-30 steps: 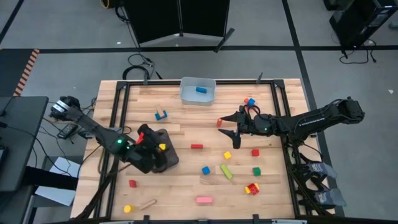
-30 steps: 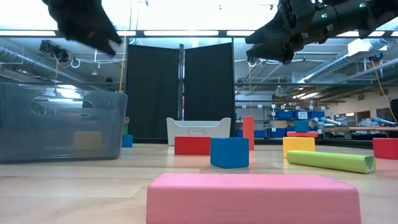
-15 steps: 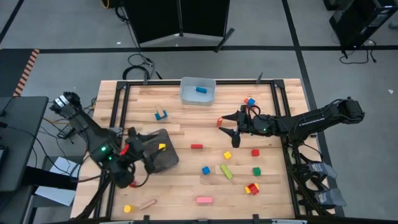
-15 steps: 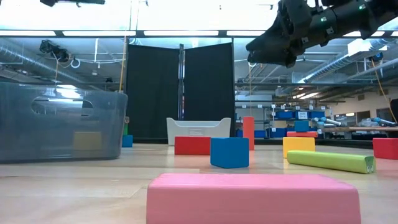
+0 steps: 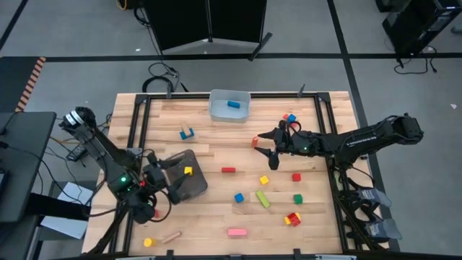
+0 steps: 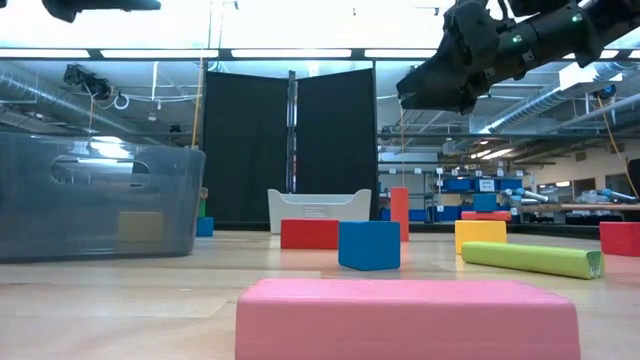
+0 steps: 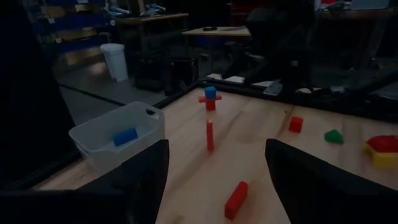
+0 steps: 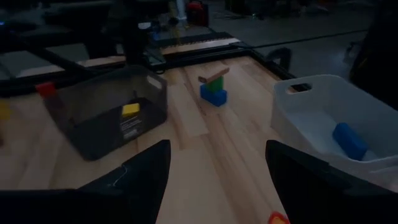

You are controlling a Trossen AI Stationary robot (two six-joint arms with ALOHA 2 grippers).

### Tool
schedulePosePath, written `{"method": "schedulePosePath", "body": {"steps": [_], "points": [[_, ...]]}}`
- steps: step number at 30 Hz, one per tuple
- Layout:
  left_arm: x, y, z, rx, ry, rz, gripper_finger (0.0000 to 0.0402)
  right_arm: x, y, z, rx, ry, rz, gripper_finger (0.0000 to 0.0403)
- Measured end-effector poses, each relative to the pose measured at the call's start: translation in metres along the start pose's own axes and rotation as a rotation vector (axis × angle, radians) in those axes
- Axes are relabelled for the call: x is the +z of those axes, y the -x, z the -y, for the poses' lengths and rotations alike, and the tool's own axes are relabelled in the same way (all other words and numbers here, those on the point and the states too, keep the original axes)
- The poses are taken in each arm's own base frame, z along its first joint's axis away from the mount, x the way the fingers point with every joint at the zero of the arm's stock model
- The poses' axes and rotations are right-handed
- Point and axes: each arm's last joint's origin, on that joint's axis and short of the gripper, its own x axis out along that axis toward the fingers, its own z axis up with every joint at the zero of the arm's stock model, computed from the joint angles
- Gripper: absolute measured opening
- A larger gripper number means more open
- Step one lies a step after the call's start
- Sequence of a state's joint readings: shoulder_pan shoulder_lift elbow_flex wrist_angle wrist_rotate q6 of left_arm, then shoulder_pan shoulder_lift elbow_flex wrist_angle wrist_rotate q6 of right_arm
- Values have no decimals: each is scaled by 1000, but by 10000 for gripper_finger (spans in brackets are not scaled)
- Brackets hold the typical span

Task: Sort blocks by size
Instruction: Put the yellow square block into the black bin

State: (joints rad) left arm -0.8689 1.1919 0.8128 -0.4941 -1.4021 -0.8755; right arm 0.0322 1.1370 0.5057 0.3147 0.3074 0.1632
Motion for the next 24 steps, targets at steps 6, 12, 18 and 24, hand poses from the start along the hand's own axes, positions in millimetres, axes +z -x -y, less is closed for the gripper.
{"method": "schedulePosePath", "body": {"steps": [6, 12, 18, 24], "points": [[-2, -19, -4, 41, 15, -50, 273, -20, -18, -7, 71, 34, -106, 275], [-2, -37, -8, 41, 29, -145, 273, -38, -33, -20, 176, 65, -214, 275], [-2, -40, -9, 47, 15, -151, 273, -34, -30, -46, 332, 168, -307, 275], [-8, -40, -12, 53, -18, -154, 273, -39, -19, -58, 361, 300, -512, 279]]}}
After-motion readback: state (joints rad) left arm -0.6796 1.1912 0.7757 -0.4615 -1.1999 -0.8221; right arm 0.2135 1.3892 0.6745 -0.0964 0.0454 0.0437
